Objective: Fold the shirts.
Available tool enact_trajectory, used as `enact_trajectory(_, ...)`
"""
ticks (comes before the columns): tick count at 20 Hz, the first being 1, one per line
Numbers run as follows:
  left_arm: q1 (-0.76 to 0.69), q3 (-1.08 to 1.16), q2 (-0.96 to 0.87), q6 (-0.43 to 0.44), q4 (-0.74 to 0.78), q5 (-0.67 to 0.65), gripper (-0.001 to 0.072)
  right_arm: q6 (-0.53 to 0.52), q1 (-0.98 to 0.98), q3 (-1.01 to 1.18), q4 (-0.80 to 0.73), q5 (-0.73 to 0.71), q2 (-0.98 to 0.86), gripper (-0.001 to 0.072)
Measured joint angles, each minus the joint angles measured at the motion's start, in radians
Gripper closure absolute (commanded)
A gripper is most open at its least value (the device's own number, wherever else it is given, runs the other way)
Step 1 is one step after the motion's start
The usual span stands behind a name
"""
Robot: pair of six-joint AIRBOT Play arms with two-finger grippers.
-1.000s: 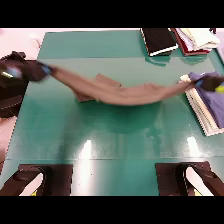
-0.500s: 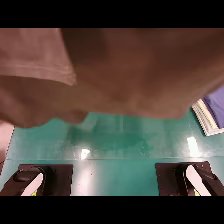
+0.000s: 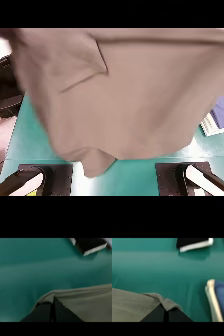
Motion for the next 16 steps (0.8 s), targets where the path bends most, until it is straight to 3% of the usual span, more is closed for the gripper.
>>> enact_trajectory(6, 0.0, -0.161, -0.335, 0.0, 0.009, 0.081, 0.0683, 0.002, 0.186, -0.237, -0.168, -0.069, -0.276, 0.0695)
enact_trajectory(11, 0.018, -0.14, -0.48, 0.004, -0.002, 0.205, 0.0683, 0.026, 0.242, -0.153, -0.207, -0.162, -0.5, 0.0694)
enact_trajectory(16, 0.047, -0.141, -0.517, 0.021, -0.01, 0.113, 0.0683, 0.014, 0.253, -0.14, -0.227, -0.171, -0.537, 0.0694)
